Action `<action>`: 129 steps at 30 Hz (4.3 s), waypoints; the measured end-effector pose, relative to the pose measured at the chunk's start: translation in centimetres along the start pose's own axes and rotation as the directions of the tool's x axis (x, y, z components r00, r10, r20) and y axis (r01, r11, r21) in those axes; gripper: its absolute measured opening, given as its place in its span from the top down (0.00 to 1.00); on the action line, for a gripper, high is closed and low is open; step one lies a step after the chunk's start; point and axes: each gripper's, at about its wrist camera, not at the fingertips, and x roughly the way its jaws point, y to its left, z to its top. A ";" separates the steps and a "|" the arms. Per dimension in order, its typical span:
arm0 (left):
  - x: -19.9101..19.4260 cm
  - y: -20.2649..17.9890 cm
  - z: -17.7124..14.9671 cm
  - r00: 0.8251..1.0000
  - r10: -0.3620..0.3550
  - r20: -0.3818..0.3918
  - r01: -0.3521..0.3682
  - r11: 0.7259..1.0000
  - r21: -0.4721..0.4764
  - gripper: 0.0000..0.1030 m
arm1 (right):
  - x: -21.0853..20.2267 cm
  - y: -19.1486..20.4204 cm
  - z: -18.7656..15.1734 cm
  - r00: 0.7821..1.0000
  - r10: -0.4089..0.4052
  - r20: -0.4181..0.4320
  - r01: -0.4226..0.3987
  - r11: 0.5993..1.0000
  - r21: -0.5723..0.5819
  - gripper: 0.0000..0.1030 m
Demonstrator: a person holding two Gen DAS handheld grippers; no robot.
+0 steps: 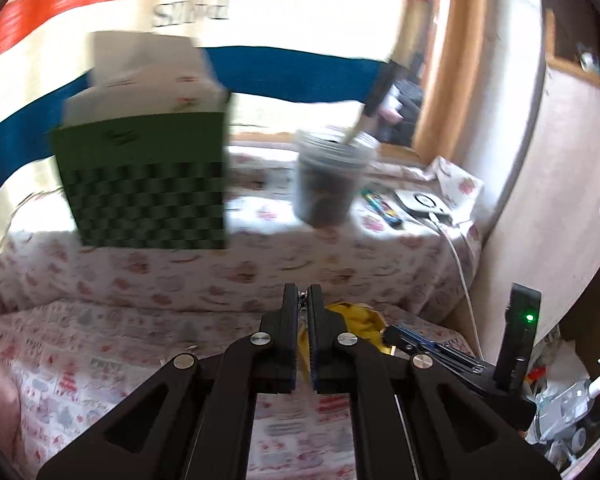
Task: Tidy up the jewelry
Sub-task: 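Carry chain and earring into the yellow-lined box and open both tools, then withdraw both open tools from the box, then move the open left tool down around the silver bangle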
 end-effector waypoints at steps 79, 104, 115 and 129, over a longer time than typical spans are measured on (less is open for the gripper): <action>-1.3 4.7 -6.4 0.957 0.103 0.270 -0.146 0.979 0.144 0.05 | -0.7 4.7 -1.7 0.964 -0.191 0.183 0.231 0.946 -0.229 0.58; 7.9 13.7 -8.3 0.977 0.207 -0.056 -0.210 0.976 -0.059 0.03 | 1.1 4.3 -2.4 0.957 -0.256 0.135 0.281 0.933 -0.224 0.39; 12.1 13.1 -8.9 0.962 0.186 -0.199 -0.180 0.982 0.052 0.03 | 1.4 4.5 -2.7 0.951 -0.282 0.128 0.305 0.924 -0.231 0.33; 13.3 14.6 -9.0 0.969 0.146 -0.197 -0.152 0.988 -0.011 0.04 | 0.9 4.1 -2.4 0.930 -0.333 0.158 0.359 0.914 -0.189 0.17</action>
